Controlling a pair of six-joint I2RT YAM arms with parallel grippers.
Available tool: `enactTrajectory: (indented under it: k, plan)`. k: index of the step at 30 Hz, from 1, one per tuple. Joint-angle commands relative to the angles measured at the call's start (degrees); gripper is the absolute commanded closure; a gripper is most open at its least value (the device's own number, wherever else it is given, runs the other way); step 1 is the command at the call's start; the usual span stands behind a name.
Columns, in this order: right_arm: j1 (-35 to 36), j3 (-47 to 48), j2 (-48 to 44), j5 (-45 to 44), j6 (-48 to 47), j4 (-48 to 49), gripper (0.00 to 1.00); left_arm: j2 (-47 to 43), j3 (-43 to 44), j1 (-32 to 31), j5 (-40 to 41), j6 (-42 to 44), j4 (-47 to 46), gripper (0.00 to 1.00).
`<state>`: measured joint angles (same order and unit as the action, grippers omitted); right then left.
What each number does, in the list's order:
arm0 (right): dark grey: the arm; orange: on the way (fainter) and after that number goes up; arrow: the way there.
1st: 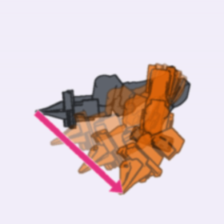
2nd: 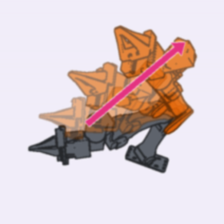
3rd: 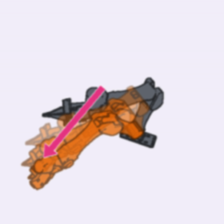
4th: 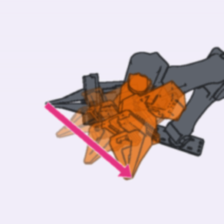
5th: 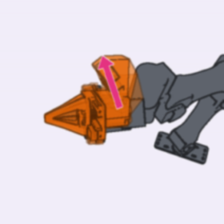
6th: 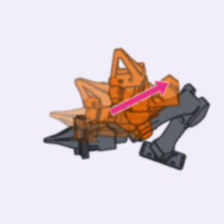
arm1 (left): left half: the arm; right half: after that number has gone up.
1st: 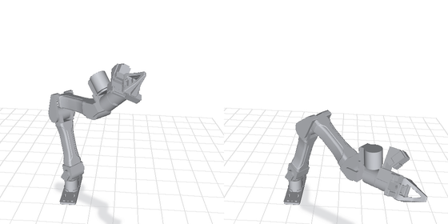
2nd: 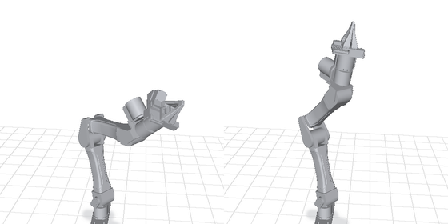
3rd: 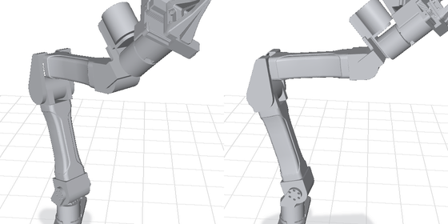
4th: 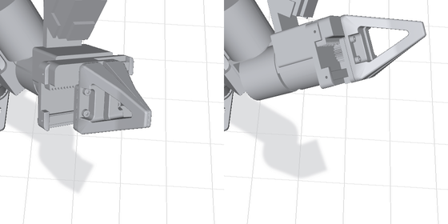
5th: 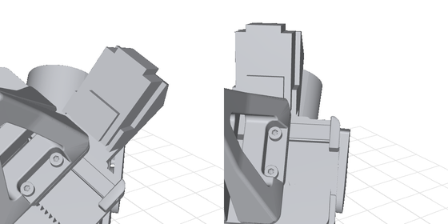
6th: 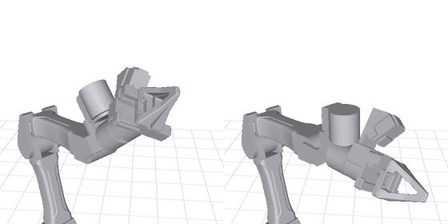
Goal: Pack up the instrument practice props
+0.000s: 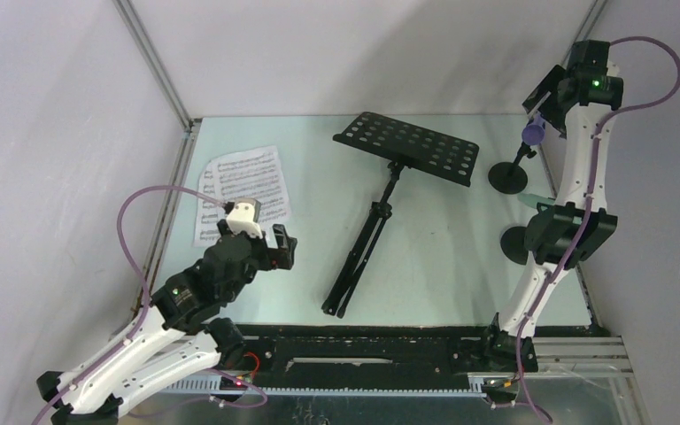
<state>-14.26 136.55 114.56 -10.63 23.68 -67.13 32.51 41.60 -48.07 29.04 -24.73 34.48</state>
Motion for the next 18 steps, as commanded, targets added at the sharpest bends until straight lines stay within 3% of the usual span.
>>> enactTrajectory:
  k: [1, 11, 18]
  plan:
    - [-0.94, 2.23, 2.08, 4.34, -1.71, -1.42, 0.00, 0.61, 2.34, 0.31, -0.80, 1.38, -0.98, 0.00]
    - [-1.51, 3.55, 7.07, 6.40, -2.05, -1.67, 0.05, 0.20, 2.17, 0.29, -1.32, 1.53, -1.12, 0.00]
    - [-1.73, 3.57, 8.72, 6.32, -2.39, -1.52, 0.22, -0.32, 2.16, 0.31, -1.54, 1.73, -1.00, 0.00]
